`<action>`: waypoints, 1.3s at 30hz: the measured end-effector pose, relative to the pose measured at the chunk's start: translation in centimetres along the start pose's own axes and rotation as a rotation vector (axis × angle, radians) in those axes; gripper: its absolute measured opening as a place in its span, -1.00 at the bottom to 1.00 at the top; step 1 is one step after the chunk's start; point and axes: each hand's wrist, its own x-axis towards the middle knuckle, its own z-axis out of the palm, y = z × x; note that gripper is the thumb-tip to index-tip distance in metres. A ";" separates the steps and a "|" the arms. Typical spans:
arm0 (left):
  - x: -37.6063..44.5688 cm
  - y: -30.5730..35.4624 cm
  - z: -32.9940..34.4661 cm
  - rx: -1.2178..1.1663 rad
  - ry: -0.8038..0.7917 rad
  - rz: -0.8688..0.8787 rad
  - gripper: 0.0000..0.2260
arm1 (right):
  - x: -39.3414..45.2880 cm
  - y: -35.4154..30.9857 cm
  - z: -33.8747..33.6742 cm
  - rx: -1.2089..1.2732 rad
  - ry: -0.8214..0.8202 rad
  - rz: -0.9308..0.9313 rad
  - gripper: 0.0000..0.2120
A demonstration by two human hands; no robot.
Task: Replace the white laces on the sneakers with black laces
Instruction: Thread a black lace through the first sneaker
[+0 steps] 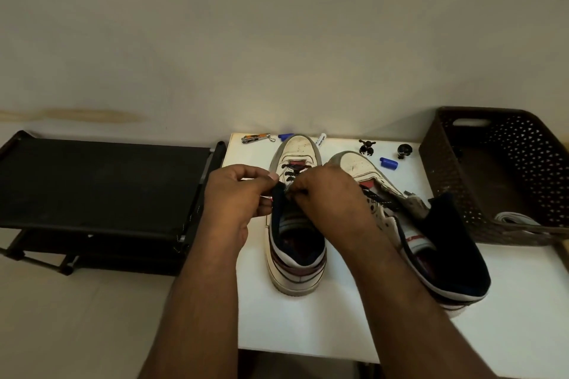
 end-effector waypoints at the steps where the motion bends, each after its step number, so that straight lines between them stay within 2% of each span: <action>1: 0.0 0.0 0.0 0.004 0.001 0.005 -0.89 | -0.1 -0.1 0.2 -0.013 0.000 -0.008 -0.80; 6: 0.0 0.2 -0.1 0.022 -0.008 0.017 -0.90 | -0.4 -0.1 0.3 0.037 0.097 -0.094 -0.78; 10: 0.1 0.3 -0.1 0.033 -0.033 0.021 -0.92 | -0.3 -0.2 0.2 -0.048 0.052 -0.071 -0.77; 16: 0.2 0.1 -0.3 -0.035 -0.075 -0.013 -0.78 | -0.6 -0.5 -0.1 -0.104 0.070 -0.082 -0.75; 20: 0.2 -0.1 -0.1 -0.013 -0.105 -0.026 -0.77 | -0.7 -0.5 0.1 -0.126 0.073 -0.084 -0.74; 26: 0.3 -0.3 0.5 -0.104 -0.144 -0.081 -0.80 | -0.5 0.4 0.2 0.032 0.104 -0.003 -0.75; 32: 0.4 -0.6 0.5 -0.067 -0.166 -0.077 -0.78 | -0.1 0.4 0.5 -0.016 0.092 -0.043 -0.82; 36: 0.3 -0.5 0.7 -0.035 -0.167 -0.049 -0.82 | -0.1 0.9 0.9 0.270 0.126 -0.042 -0.97; 39: 0.4 -0.6 0.9 -0.053 -0.142 -0.070 -0.83 | 0.0 1.9 0.7 0.407 -0.021 -0.069 -0.84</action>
